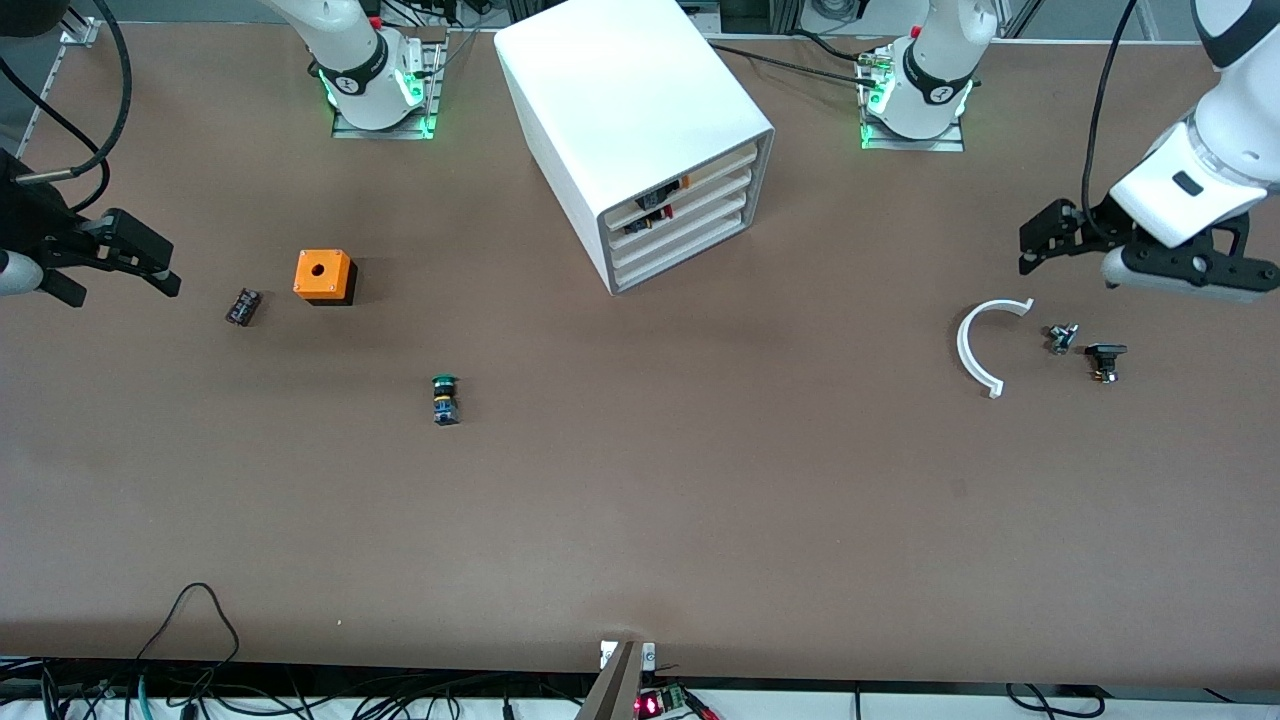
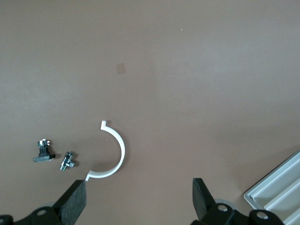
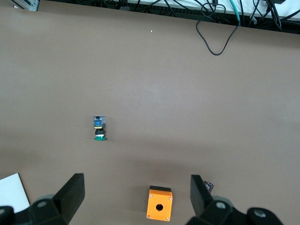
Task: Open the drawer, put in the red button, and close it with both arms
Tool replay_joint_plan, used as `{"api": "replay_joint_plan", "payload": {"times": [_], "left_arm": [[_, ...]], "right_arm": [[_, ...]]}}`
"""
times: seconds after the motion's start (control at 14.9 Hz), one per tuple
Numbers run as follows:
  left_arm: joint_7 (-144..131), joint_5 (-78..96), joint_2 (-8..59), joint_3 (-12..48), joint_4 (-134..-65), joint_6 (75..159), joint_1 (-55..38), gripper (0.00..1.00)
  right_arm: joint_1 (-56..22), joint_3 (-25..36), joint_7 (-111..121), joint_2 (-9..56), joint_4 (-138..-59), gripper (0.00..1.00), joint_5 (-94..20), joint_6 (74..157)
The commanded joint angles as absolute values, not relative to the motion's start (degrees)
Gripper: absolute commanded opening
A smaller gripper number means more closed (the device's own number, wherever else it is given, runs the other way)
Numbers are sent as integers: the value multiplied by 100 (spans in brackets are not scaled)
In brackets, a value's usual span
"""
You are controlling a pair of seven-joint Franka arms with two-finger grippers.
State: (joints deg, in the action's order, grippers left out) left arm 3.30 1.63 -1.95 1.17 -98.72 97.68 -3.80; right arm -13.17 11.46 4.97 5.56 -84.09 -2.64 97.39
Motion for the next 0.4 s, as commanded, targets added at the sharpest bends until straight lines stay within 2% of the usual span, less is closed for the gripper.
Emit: {"api": "replay_joint_plan", "payload": {"times": [0.0, 0.33], "left_arm": [[501, 272, -211, 18, -9888, 9581, -422, 100], [501, 281, -185, 53, -9817, 9580, -422, 100]], "right_arm": [[-1301, 1125, 413, 615, -8262, 100, -176, 9633], [-1301, 1125, 422, 615, -8262, 100, -176, 9624]]}}
